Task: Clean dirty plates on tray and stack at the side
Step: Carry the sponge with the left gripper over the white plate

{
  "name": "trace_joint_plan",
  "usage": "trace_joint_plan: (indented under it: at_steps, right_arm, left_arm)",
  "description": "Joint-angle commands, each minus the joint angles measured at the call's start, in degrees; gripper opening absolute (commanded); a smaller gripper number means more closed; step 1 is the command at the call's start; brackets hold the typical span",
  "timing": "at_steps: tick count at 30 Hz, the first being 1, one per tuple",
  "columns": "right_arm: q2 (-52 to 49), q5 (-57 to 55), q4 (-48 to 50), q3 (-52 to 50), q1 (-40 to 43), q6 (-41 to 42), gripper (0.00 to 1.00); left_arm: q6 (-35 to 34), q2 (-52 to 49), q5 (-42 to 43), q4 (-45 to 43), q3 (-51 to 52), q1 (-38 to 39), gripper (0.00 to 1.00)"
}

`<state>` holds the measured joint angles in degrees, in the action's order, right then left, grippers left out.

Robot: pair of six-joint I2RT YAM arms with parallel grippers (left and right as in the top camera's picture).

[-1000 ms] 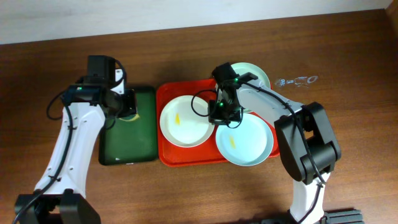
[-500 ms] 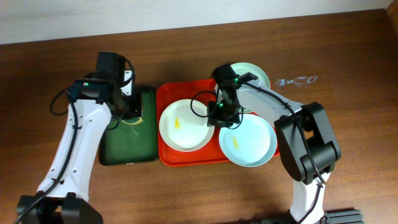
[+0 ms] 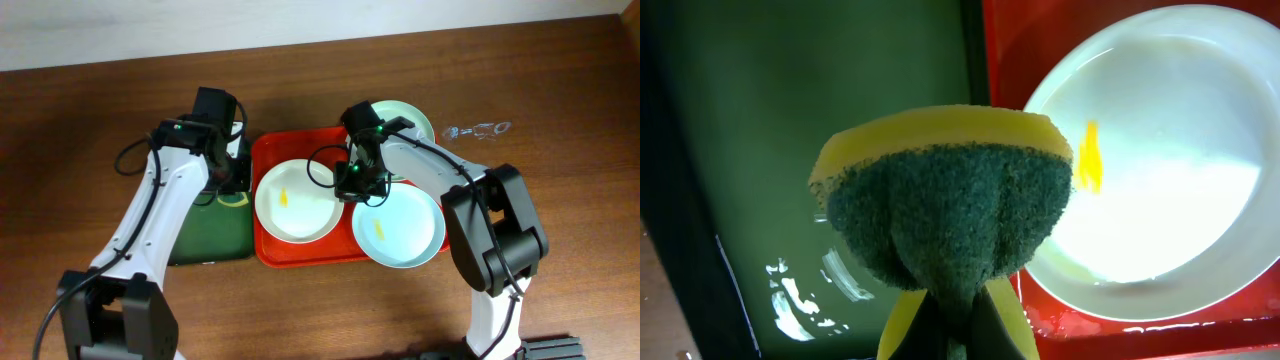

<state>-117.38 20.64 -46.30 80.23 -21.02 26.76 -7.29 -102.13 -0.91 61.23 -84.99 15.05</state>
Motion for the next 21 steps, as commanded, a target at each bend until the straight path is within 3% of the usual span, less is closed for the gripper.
trace_joint_plan:
  at_steps: [1,7,12,21]
  right_arm:
    - [0.7,-0.5,0.0,-0.7,-0.3,-0.1,0.04]
    - [0.7,-0.5,0.3,-0.7,-0.3,-0.2,0.04]
    - [0.7,-0.5,0.2,-0.7,-0.3,-0.3,0.04]
    - [0.7,-0.5,0.2,-0.7,-0.3,-0.3,0.04]
  left_arm:
    - [0.5,-1.9,-2.0,-0.3,-1.3,0.3,0.00]
    - [0.5,-4.1,-0.9,-2.3,-1.3,0.3,0.00]
    - [0.9,-4.1,12.8,-6.8,-1.3,1.5,0.00]
    - [-0.9,-9.4,11.4,-9.4,-1.3,6.3,0.00]
